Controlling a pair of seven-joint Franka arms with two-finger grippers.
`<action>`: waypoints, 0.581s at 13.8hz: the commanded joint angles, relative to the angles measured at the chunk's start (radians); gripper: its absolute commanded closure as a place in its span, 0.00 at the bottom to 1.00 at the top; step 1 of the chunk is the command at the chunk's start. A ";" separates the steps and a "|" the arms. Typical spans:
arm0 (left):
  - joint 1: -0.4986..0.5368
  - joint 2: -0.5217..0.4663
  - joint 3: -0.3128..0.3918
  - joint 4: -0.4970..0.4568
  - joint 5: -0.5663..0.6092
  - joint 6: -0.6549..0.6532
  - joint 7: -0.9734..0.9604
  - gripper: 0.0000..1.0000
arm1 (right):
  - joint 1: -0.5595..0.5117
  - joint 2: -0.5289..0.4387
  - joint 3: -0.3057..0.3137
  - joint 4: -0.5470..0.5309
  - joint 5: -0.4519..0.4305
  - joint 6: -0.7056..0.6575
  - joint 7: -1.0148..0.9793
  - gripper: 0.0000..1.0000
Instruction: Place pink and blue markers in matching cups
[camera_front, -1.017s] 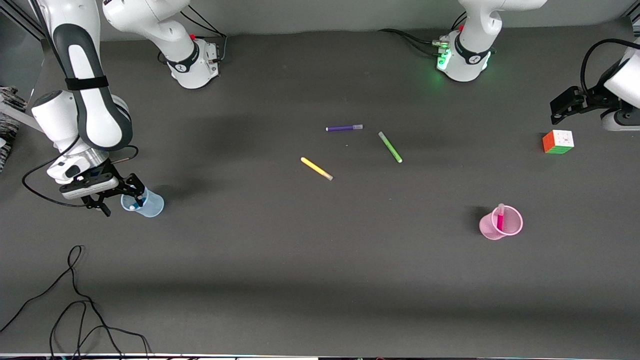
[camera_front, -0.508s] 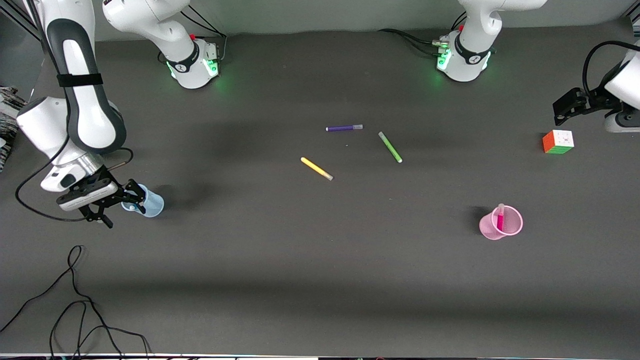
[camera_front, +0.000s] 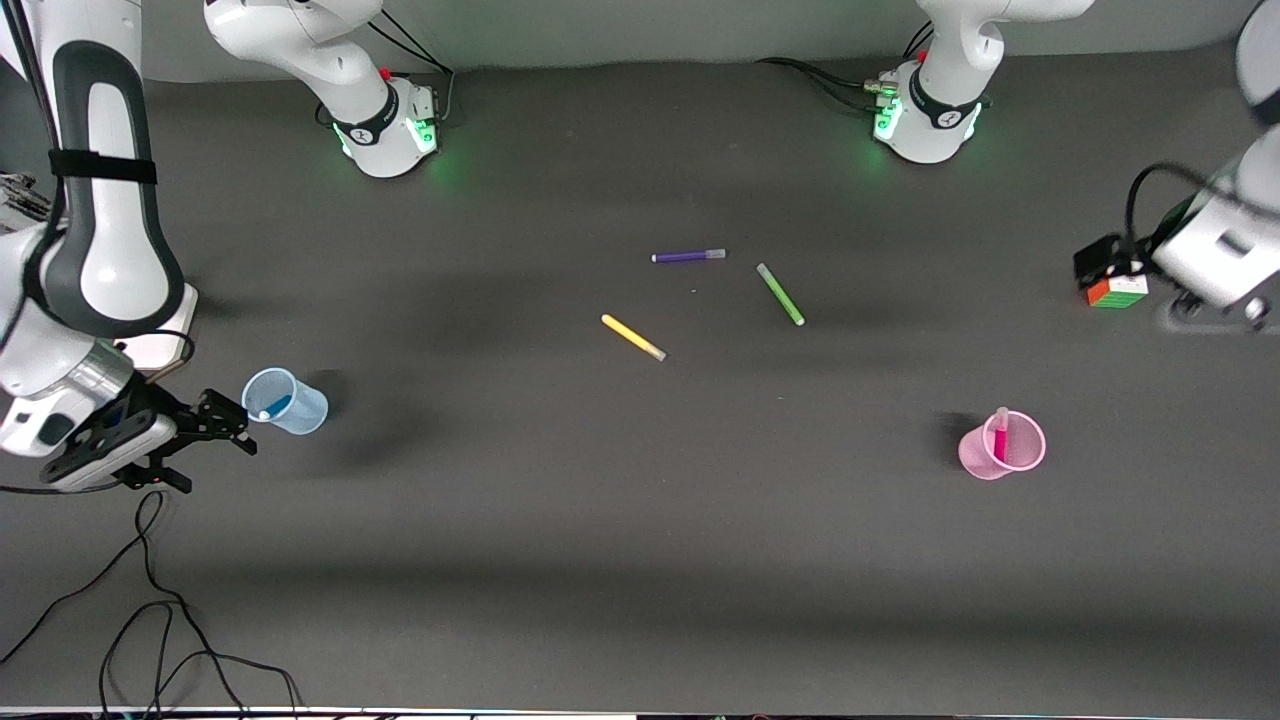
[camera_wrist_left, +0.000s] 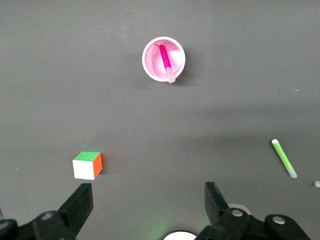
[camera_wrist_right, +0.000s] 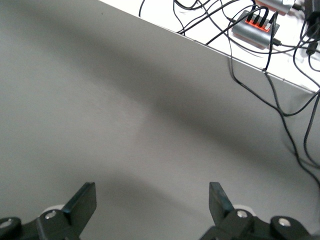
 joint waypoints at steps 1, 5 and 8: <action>-0.007 0.118 0.003 0.094 0.001 -0.013 0.005 0.01 | 0.014 0.014 -0.002 0.159 -0.100 -0.213 0.280 0.00; 0.003 0.363 0.005 0.223 -0.035 -0.011 -0.002 0.01 | 0.121 -0.131 -0.002 0.210 -0.394 -0.462 0.736 0.00; 0.007 0.507 0.008 0.290 -0.061 0.015 -0.007 0.02 | 0.219 -0.350 0.001 0.093 -0.598 -0.572 1.001 0.00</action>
